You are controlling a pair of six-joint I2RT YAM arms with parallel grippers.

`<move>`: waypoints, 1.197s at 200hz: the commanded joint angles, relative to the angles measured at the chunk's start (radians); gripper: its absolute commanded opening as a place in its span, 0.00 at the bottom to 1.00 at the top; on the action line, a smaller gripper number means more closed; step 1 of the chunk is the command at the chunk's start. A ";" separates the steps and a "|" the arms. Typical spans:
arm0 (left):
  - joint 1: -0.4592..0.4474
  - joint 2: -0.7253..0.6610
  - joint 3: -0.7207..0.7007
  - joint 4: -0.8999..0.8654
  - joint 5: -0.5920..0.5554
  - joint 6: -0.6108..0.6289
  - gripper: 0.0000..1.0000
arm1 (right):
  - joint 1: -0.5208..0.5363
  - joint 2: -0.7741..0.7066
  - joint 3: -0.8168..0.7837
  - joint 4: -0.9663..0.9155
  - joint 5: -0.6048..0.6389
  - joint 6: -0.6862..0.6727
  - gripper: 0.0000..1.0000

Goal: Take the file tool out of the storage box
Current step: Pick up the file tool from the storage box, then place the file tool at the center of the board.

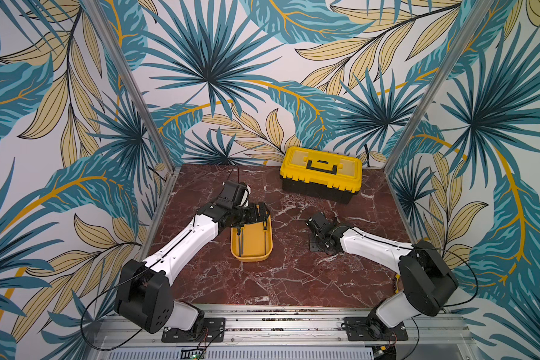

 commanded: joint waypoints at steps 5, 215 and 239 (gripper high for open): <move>0.001 -0.037 -0.022 0.023 -0.012 0.011 1.00 | -0.010 0.029 -0.023 0.027 -0.012 -0.026 0.02; 0.000 -0.001 -0.085 0.050 -0.056 -0.011 1.00 | -0.051 0.097 0.001 0.024 -0.030 -0.056 0.05; -0.001 0.006 -0.087 0.054 -0.057 -0.013 1.00 | -0.052 0.102 0.003 0.024 -0.030 -0.057 0.06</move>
